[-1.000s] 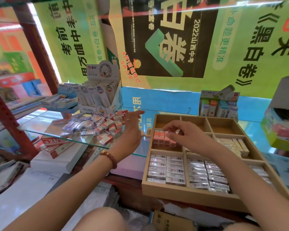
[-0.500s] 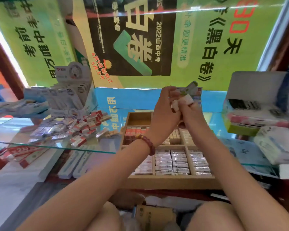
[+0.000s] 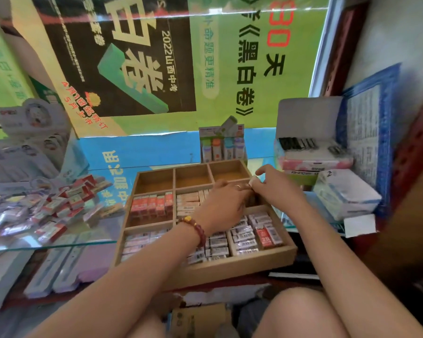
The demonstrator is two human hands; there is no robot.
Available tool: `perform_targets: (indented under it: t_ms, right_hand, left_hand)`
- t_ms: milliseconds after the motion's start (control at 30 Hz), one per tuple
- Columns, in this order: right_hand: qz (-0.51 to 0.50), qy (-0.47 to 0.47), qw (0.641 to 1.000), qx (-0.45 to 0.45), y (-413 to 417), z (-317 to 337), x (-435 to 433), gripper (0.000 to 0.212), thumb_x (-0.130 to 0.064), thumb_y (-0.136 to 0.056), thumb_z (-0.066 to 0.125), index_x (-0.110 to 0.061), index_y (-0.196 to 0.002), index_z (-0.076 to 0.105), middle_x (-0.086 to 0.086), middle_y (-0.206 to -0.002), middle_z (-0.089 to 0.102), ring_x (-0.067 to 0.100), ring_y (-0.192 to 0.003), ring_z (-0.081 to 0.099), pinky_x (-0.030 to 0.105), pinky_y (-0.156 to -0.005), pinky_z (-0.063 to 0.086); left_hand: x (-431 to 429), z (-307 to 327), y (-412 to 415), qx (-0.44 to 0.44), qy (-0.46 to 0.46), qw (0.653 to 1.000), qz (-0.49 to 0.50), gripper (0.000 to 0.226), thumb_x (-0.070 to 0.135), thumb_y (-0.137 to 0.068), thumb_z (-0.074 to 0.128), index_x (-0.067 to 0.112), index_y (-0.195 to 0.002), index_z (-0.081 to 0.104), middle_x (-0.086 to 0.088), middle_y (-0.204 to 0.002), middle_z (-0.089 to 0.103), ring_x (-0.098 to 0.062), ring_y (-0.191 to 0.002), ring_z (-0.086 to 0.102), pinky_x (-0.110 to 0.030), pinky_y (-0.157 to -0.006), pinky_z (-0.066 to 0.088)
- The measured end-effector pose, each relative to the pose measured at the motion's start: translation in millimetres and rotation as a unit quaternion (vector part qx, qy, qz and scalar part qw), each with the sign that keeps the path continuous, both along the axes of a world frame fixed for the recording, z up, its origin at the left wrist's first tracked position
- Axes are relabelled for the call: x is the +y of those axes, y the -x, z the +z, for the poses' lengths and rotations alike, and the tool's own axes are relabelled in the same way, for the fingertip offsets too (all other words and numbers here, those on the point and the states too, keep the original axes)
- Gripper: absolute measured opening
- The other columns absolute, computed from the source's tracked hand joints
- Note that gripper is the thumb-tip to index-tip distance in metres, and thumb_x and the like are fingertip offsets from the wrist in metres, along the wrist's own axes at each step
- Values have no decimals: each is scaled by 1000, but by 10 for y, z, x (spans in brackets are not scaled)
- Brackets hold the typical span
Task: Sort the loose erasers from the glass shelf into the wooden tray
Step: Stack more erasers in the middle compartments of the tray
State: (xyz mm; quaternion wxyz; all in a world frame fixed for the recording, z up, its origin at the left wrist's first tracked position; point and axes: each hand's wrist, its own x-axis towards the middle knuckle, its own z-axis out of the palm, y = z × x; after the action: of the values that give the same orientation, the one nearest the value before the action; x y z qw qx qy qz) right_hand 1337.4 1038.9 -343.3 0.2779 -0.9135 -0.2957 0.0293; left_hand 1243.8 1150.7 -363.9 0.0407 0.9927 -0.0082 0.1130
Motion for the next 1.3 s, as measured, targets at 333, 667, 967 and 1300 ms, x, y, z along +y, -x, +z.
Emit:
perform_targets:
  t_ms: [333,667,967,1300]
  right_hand:
    - [51,99,979,-169,101,147,23,15,-29,-92,51,-19,-103,54,2,-91,56,17,-77,42,27,-62,29]
    - [94,102,987,-79,45,31,13,16,-29,-99,46,-15,-105,52,4,-97,59,17,-82,50,28,-66,38]
    - [67,160,979,-102,58,29,37,13,-13,-91,54,-21,-100,56,2,-109,58,21,-98,55,32,-73,44]
    - [4,151,983,-106,98,10,107,16,-15,-89,57,-20,-104,59,4,-111,52,23,-99,55,31,-70,39]
  left_hand:
    - [-18,32,24,44,-42,998,16,29,14,-92,38,16,-115,56,-1,-120,57,-20,-112,51,-39,-106,22]
    - [29,-53,40,9,6,1000,9,35,15,-92,36,19,-120,55,2,-125,58,-18,-118,49,-38,-106,24]
    - [64,-115,6,3,12,1000,10,38,17,-93,34,20,-125,54,2,-133,54,-18,-124,46,-38,-106,23]
    - [47,-100,36,-27,5,1000,1,36,17,-92,36,19,-120,58,3,-125,59,-16,-119,48,-34,-104,24]
